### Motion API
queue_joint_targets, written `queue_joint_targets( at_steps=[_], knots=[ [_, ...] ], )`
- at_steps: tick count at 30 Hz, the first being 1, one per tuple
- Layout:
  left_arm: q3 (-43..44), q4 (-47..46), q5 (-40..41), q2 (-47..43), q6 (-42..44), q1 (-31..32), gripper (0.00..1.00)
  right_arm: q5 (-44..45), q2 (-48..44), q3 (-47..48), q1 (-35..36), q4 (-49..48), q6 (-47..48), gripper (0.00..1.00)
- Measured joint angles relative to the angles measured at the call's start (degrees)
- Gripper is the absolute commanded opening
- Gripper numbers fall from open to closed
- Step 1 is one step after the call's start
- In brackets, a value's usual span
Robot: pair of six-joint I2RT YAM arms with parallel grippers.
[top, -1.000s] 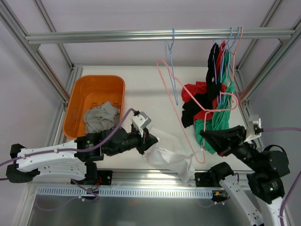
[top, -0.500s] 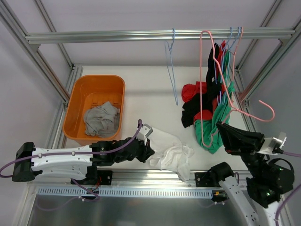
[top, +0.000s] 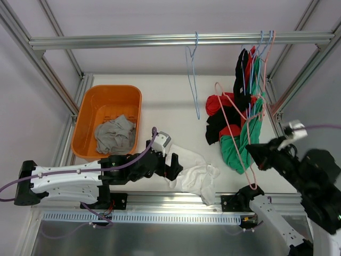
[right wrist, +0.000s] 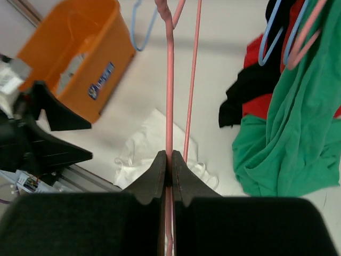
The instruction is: Remove the tank top from the hanger
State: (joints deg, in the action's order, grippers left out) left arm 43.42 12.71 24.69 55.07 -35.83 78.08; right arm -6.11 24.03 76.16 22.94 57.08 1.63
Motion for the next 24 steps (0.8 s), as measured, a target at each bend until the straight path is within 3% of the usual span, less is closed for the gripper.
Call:
queue_joint_targets(
  at_steps=[7, 24],
  knots=[
    [1.6, 1.5, -1.8, -2.0, 3.0, 0.0, 0.99, 1.2, 18.6, 4.7, 0.0, 0.7, 0.3, 0.00],
    [0.7, 4.0, -4.0, -3.4, 4.1, 0.0, 0.99, 7.4, 56.6, 38.3, 3.1, -7.7, 1.6, 0.00]
  ],
)
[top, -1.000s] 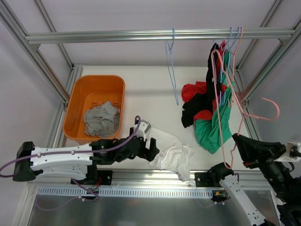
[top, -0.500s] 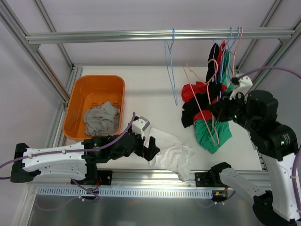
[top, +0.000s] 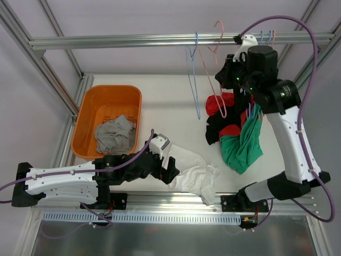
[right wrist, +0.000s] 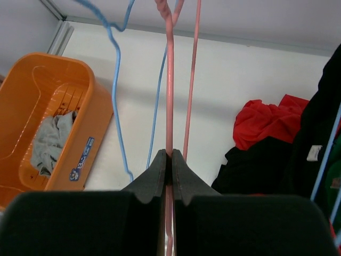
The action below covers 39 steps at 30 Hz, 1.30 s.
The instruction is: Remove the tank top from the hanger
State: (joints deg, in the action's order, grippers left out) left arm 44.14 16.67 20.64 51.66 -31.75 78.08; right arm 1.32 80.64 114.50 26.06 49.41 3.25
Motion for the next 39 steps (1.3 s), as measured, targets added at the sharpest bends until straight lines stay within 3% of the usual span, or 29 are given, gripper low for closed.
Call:
queue_joint_targets(
  at_steps=[6, 11, 14, 15, 16, 18, 23, 30, 37, 38, 39],
  knots=[
    [0.0, 0.0, -0.3, 0.1, 0.0, 0.0, 0.99, 2.8, 6.7, 1.0, 3.2, -1.0, 0.0, 0.00],
    [0.0, 0.0, -0.7, 0.6, 0.0, 0.4, 0.99, 4.7, 5.1, -5.8, 6.2, -5.9, -0.7, 0.00],
    [0.1, 0.0, -0.6, 1.8, -0.2, 0.7, 0.99, 5.6, 3.5, -8.3, 6.2, -7.8, -1.5, 0.43],
    [0.4, 0.0, -0.7, 2.7, -0.2, 0.9, 0.99, 5.8, 2.9, -8.7, 6.2, -7.6, -1.8, 0.76],
    [0.9, 0.0, -0.7, 3.9, -0.1, 1.1, 0.99, 6.1, 2.3, -9.2, 6.2, -7.6, -2.0, 0.88],
    [2.5, 0.1, -0.7, 7.4, 0.2, 1.7, 0.99, 6.5, 1.1, -9.8, 6.2, -7.2, -2.0, 1.00],
    [9.0, -0.3, -1.1, 19.1, 1.2, 2.2, 0.99, 7.9, -6.9, -14.4, 6.2, -6.0, -1.7, 0.99],
    [18.9, -1.4, -3.4, 39.2, 1.7, 2.2, 0.99, 7.3, -31.6, -26.1, 6.2, -3.9, -1.8, 1.00],
    [24.0, -0.7, -2.1, 56.9, 0.9, 2.2, 0.99, -5.2, -47.7, -32.1, 6.2, -1.7, -2.4, 0.99],
    [25.0, -0.7, -1.8, 57.1, 0.9, 2.2, 0.95, -6.7, -49.0, -33.3, 6.2, -1.4, -2.7, 0.99],
    [25.8, -0.9, -1.3, 57.5, 0.8, 2.2, 0.82, -7.7, -49.9, -34.2, 6.2, -1.0, -2.9, 0.99]
  ],
)
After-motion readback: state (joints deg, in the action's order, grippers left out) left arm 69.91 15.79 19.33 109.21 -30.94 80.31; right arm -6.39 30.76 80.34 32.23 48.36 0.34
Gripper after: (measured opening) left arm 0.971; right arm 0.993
